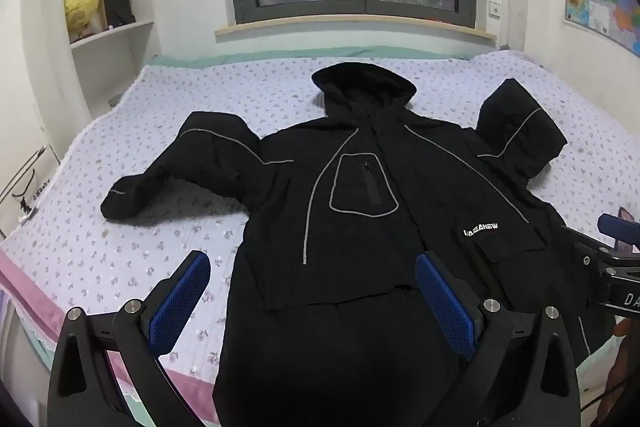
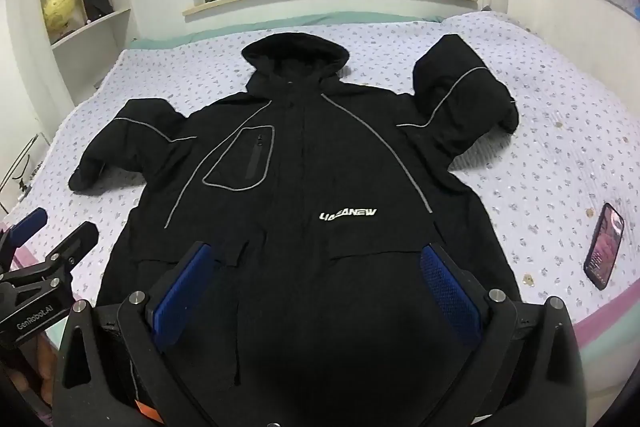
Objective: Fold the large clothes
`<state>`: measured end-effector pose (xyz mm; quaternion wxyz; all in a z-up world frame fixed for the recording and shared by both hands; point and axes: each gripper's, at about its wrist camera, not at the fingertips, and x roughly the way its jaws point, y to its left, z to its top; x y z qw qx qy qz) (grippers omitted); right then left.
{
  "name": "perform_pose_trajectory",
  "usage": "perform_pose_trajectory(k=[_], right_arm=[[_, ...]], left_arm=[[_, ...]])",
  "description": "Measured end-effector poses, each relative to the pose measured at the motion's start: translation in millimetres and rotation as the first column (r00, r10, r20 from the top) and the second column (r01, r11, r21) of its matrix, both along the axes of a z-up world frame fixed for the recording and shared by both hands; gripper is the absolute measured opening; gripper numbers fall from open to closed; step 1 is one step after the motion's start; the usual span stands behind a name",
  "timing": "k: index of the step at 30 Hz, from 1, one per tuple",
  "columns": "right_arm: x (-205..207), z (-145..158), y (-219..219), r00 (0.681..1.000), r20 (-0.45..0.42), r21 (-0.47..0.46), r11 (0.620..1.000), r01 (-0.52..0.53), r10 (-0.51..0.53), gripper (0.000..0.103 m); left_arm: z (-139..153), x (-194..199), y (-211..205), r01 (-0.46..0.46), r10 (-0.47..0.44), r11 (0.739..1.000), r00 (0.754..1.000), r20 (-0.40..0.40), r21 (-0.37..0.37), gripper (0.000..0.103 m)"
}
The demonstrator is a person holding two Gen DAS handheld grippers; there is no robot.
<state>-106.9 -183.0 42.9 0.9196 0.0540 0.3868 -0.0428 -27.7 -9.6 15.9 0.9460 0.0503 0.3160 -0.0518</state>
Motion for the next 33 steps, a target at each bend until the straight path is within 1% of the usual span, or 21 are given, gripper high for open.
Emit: perform_pose_trajectory(k=[1, 4, 9, 20, 25, 30, 33], right_arm=[[0.1, 0.0, 1.5, 1.0, 0.002, -0.004, 1.0, 0.002, -0.002, 0.103], [0.1, -1.8, 5.1, 1.0, 0.0, -0.014, 1.0, -0.003, 0.003, 0.103], [1.8, -5.7, 7.7, 1.0, -0.013, -0.019, 1.0, -0.011, 0.011, 0.103], [8.8, -12.2, 11.8, 1.0, -0.027, -0.024, 1.0, -0.013, 0.012, 0.103], [10.7, -13.3, 14.1, 1.0, -0.026, -0.052, 0.999, -0.009, 0.008, 0.103], [9.4, -12.3, 20.3, 1.0, -0.013, -0.103, 0.995, -0.015, 0.013, 0.103], [9.6, -12.4, 22.9, 1.0, -0.015, -0.107, 0.994, -0.021, 0.019, 0.103]], left_arm=[[6.1, 1.4, 5.2, 0.004, -0.004, 1.0, 1.0, -0.009, -0.005, 0.102], [19.0, -11.9, 9.6, 0.001, -0.001, 1.0, 1.0, -0.02, -0.008, 0.102], [24.1, -19.4, 11.0, -0.005, 0.005, 1.0, 0.999, -0.043, -0.004, 0.102], [8.0, -7.1, 22.9, -0.011, 0.008, 0.999, 0.997, -0.081, -0.041, 0.102], [1.5, -2.6, 26.0, -0.016, 0.011, 0.999, 0.995, -0.096, -0.051, 0.102], [-4.1, 0.4, 27.4, -0.014, 0.007, 0.998, 0.994, -0.108, -0.063, 0.102], [-5.9, 1.5, 28.0, -0.012, 0.005, 0.998, 0.994, -0.11, -0.069, 0.102]])
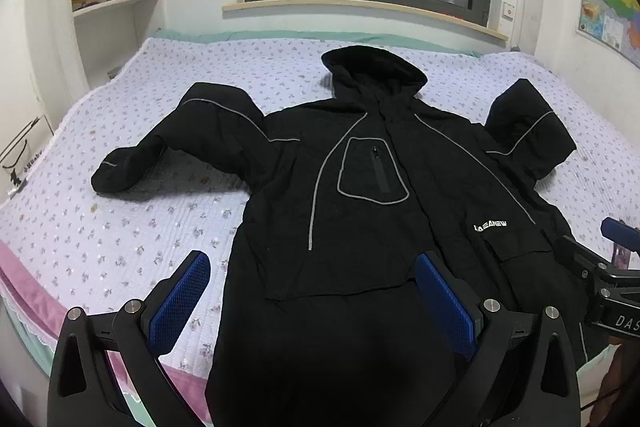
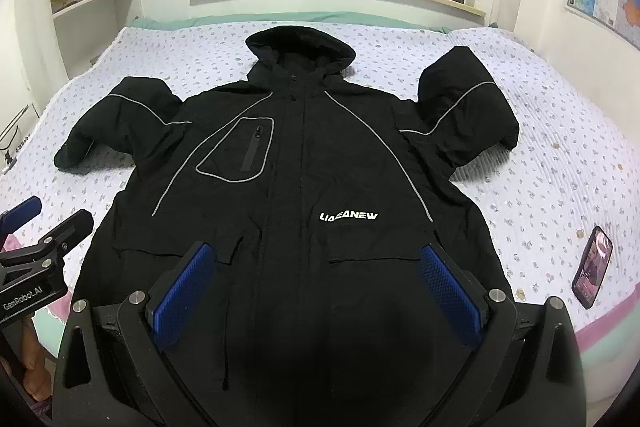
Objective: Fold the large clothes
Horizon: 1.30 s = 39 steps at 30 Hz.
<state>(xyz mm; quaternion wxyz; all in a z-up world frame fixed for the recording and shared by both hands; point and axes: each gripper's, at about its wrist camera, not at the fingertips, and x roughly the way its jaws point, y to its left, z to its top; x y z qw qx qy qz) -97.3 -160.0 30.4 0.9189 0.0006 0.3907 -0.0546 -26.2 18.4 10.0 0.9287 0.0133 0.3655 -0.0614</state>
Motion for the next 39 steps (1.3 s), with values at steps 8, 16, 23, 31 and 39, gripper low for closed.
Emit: perform_pose_trajectory(k=[8, 16, 23, 31, 39], right_arm=[[7.0, -1.4, 7.5, 1.0, -0.008, -0.001, 1.0, -0.008, 0.008, 0.103], [34.1, 4.7, 49.4, 0.996, 0.023, 0.026, 0.996, -0.087, 0.087, 0.103], [84.8, 7.3, 109.9, 0.968, 0.111, 0.065, 0.97, -0.233, 0.225, 0.103], [184.4, -16.2, 153.5, 0.93, 0.315, 0.045, 0.975, -0.216, 0.192, 0.103], [274.3, -119.2, 178.0, 0.973, 0.161, 0.074, 0.982, -0.176, 0.163, 0.09]], left_arm=[[-2.9, 2.8, 12.5, -0.007, 0.007, 1.0, 1.0, -0.001, -0.031, 0.102], [0.2, 15.2, 70.8, -0.067, 0.073, 0.994, 0.994, 0.083, -0.081, 0.102], [-16.4, 57.2, 143.8, -0.101, 0.105, 0.987, 0.994, 0.03, -0.122, 0.102], [-22.0, 148.1, 265.3, -0.205, 0.204, 0.933, 0.978, -0.035, -0.295, 0.102], [-89.0, 229.6, 349.3, -0.372, 0.315, 0.81, 0.928, -0.198, -0.453, 0.102]])
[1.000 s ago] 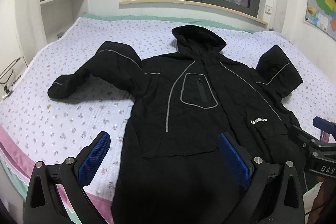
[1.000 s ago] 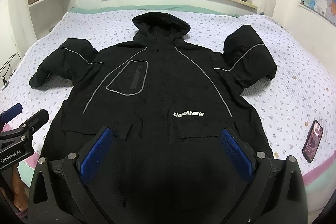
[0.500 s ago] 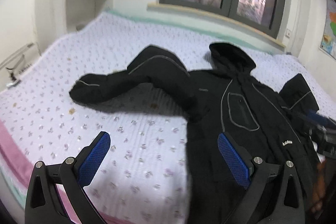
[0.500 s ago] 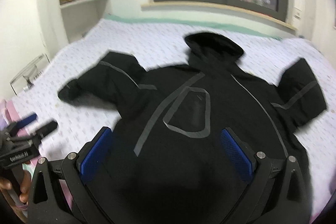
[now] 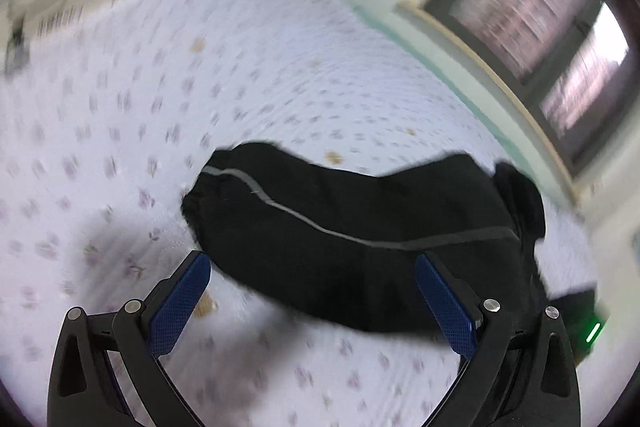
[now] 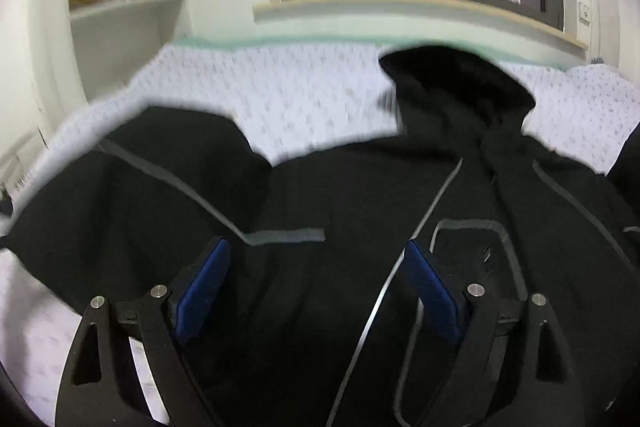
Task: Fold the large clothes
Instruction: 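Grasp the sleeve cuff with the left gripper and lift it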
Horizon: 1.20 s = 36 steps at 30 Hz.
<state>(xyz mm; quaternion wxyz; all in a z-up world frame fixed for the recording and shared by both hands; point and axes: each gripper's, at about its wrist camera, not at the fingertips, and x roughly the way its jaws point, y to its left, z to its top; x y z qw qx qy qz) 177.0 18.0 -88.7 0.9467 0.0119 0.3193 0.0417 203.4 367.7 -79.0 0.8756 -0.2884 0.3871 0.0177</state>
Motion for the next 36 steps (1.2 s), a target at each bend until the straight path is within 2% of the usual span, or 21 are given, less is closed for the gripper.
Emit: perform_pose_trajectory(k=[1, 5, 8, 9, 10, 11, 12, 13, 14, 16, 18, 20, 22, 23, 26, 27, 28, 32, 36], right_arm=[[1.1, -10.9, 0.0, 1.0, -0.018, 0.001, 1.0, -0.014, 0.014, 0.09], [3.8, -20.2, -14.2, 0.998, -0.05, 0.075, 0.997, -0.019, 0.023, 0.091], [4.7, -21.7, -15.2, 0.998, -0.058, 0.081, 0.997, -0.017, 0.022, 0.091], [4.4, -21.3, -14.7, 0.998, -0.054, 0.077, 0.997, -0.017, 0.021, 0.091], [3.2, -21.1, -13.4, 0.999, -0.048, 0.071, 0.997, -0.016, 0.019, 0.091], [2.4, -20.2, -12.9, 0.999, -0.043, 0.066, 0.998, -0.017, 0.02, 0.091], [0.7, -19.7, -11.9, 0.999, -0.039, 0.062, 0.998, -0.017, 0.019, 0.091], [-0.9, -19.1, -11.5, 0.999, -0.031, 0.057, 0.998, -0.015, 0.017, 0.091], [-2.3, -17.3, -12.3, 1.0, -0.022, 0.055, 0.998, -0.013, 0.015, 0.091], [-10.6, -11.1, -12.5, 1.0, 0.013, 0.05, 0.999, -0.006, 0.005, 0.091], [-15.0, -4.9, -10.8, 0.999, 0.041, 0.04, 0.999, -0.002, 0.0, 0.091], [-16.6, -3.1, -5.1, 0.999, 0.051, 0.005, 1.0, -0.002, 0.001, 0.091], [-13.1, -5.2, 1.6, 0.999, 0.038, -0.031, 0.999, -0.012, 0.013, 0.091], [-9.9, -6.7, 2.5, 1.0, 0.025, -0.042, 0.999, -0.015, 0.016, 0.091], [15.9, -27.2, 11.6, 0.99, -0.137, -0.08, 0.996, -0.05, 0.039, 0.092], [24.3, -33.1, 10.2, 0.983, -0.181, -0.072, 0.996, -0.053, 0.04, 0.096], [28.0, -34.0, 5.7, 0.981, -0.193, -0.052, 0.998, -0.046, 0.035, 0.099], [24.0, -30.9, -0.4, 0.984, -0.177, -0.027, 0.999, -0.036, 0.03, 0.1], [4.9, -7.1, -24.7, 0.984, -0.18, 0.077, 0.997, 0.002, 0.012, 0.096]], left_arm=[[-13.6, 9.5, 10.1, -0.028, 0.027, 0.999, 0.999, -0.018, -0.042, 0.102], [-38.8, 26.9, 19.9, -0.072, 0.069, 0.992, 0.997, -0.031, -0.102, 0.102], [-45.8, 43.0, 12.3, -0.072, 0.071, 0.995, 0.997, -0.012, -0.076, 0.101], [-47.5, 49.7, 9.2, -0.065, 0.064, 0.996, 0.998, -0.01, -0.057, 0.097], [-49.3, 55.5, 5.6, -0.063, 0.063, 0.998, 0.998, -0.006, -0.026, 0.072], [-50.3, 61.9, 1.7, -0.056, 0.056, 0.998, 0.998, -0.013, 0.009, 0.032], [-53.9, 67.1, 2.1, -0.039, 0.04, 0.999, 0.999, -0.009, 0.009, 0.027], [-48.9, 62.1, 0.7, -0.056, 0.056, 0.998, 0.998, 0.037, 0.009, 0.023], [-43.3, 54.7, 2.3, -0.074, 0.071, 0.997, 0.994, 0.079, 0.025, 0.021], [-19.7, 31.1, 8.5, -0.17, 0.15, 0.981, 0.97, 0.192, 0.094, 0.02], [-4.6, 13.5, 24.3, -0.289, 0.257, 0.949, 0.94, 0.226, 0.125, 0.02], [-2.6, 3.6, 41.7, -0.354, 0.324, 0.929, 0.918, 0.228, 0.107, 0.02], [-15.4, 6.4, 51.6, -0.357, 0.339, 0.931, 0.922, 0.185, 0.077, 0.02], [-22.2, 9.6, 51.0, -0.365, 0.348, 0.927, 0.924, 0.162, 0.091, 0.02], [-42.9, 23.9, 48.0, -0.36, 0.346, 0.924, 0.931, 0.115, 0.131, 0.02], [-44.7, 27.7, 47.0, -0.354, 0.341, 0.926, 0.933, 0.112, 0.13, 0.02], [-40.7, 28.3, 44.4, -0.346, 0.331, 0.929, 0.935, 0.124, 0.129, 0.02], [-19.1, 8.3, 38.4, -0.308, 0.278, 0.939, 0.942, 0.189, 0.152, 0.02], [30.6, -19.7, -3.0, -0.232, 0.162, 0.949, 0.94, 0.299, 0.215, 0.019]])
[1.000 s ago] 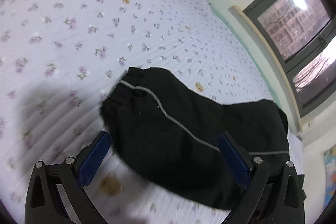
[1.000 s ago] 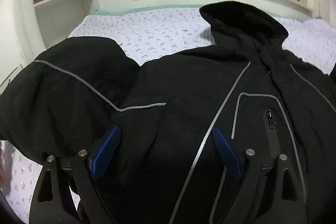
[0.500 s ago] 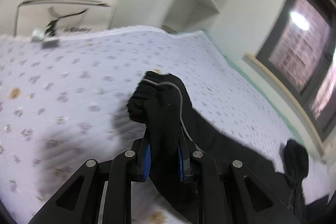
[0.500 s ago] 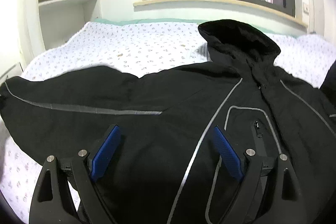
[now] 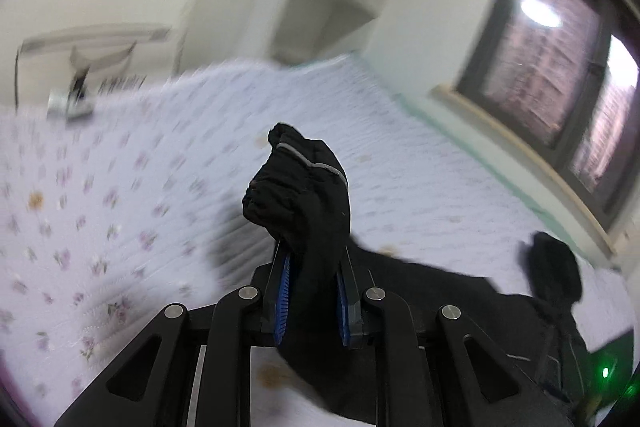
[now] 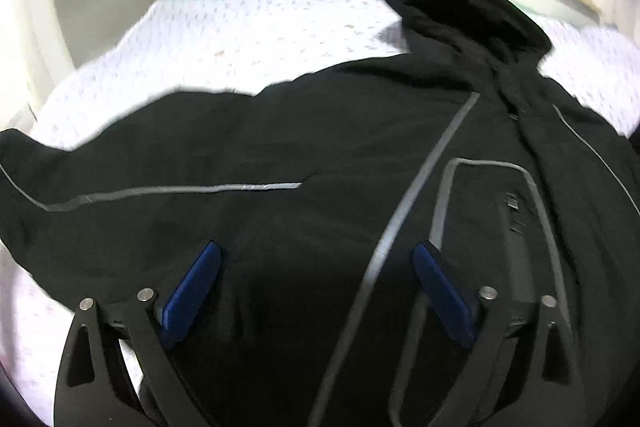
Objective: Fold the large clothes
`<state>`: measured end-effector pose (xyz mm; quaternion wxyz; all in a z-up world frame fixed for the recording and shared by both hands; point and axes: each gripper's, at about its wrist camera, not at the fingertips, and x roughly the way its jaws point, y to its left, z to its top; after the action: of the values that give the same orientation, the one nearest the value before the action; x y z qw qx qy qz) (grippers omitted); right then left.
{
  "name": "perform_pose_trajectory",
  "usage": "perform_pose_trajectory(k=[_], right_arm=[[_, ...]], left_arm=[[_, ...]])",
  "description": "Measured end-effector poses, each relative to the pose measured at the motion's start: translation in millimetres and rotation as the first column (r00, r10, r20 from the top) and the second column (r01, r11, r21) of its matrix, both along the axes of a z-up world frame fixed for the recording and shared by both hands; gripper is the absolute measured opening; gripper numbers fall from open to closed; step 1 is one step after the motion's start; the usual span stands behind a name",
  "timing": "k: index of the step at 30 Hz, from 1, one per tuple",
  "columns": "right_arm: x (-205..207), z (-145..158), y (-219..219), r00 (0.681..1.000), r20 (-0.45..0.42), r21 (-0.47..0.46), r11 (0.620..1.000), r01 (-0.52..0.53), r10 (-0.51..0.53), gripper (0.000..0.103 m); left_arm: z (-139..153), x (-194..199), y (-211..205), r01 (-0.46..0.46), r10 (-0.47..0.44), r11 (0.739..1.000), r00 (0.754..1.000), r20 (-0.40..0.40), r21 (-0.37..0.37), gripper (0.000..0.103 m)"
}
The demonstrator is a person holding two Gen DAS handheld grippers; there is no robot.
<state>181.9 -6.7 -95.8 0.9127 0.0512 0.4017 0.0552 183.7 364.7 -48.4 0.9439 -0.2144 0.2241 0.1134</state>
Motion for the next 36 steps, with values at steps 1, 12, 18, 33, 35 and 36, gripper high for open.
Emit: perform_pose_trajectory(k=[1, 12, 18, 33, 35, 36], right_arm=[[-9.9, 9.2, -11.4, 1.0, -0.002, 0.031, 0.999, 0.025, -0.024, 0.096], [-105.2, 91.5, -165.1, 0.966, 0.014, 0.167, 0.953, 0.253, -0.258, 0.097], [-129.6, 106.8, -219.5, 0.965, 0.035, 0.137, 0.958, 0.252, -0.259, 0.097], [-109.0, 52.9, -261.4, 0.974, -0.162, 0.16, 0.97, 0.185, -0.159, 0.097], [-100.7, 54.0, -261.7, 0.973, -0.181, 0.203, 0.963, 0.179, -0.143, 0.097], [-97.2, 55.2, -260.3, 0.973, -0.183, 0.211, 0.961, 0.179, -0.141, 0.097]], left_arm=[[15.9, -5.1, -17.4, 0.034, -0.035, 0.999, 0.999, 0.021, 0.024, 0.019], [76.4, 16.1, -262.5, 0.455, -0.462, 0.881, 0.887, 0.022, 0.129, 0.018], [34.2, 38.6, -377.6, 0.624, -0.62, 0.78, 0.78, -0.083, 0.04, 0.018], [-53.2, 53.0, -449.4, 0.77, -0.792, 0.606, 0.561, -0.242, -0.198, 0.058], [-32.3, 40.9, -438.4, 0.795, -0.818, 0.573, 0.541, -0.196, -0.198, 0.061], [-18.5, 30.9, -427.9, 0.807, -0.826, 0.562, 0.536, -0.173, -0.184, 0.062]])
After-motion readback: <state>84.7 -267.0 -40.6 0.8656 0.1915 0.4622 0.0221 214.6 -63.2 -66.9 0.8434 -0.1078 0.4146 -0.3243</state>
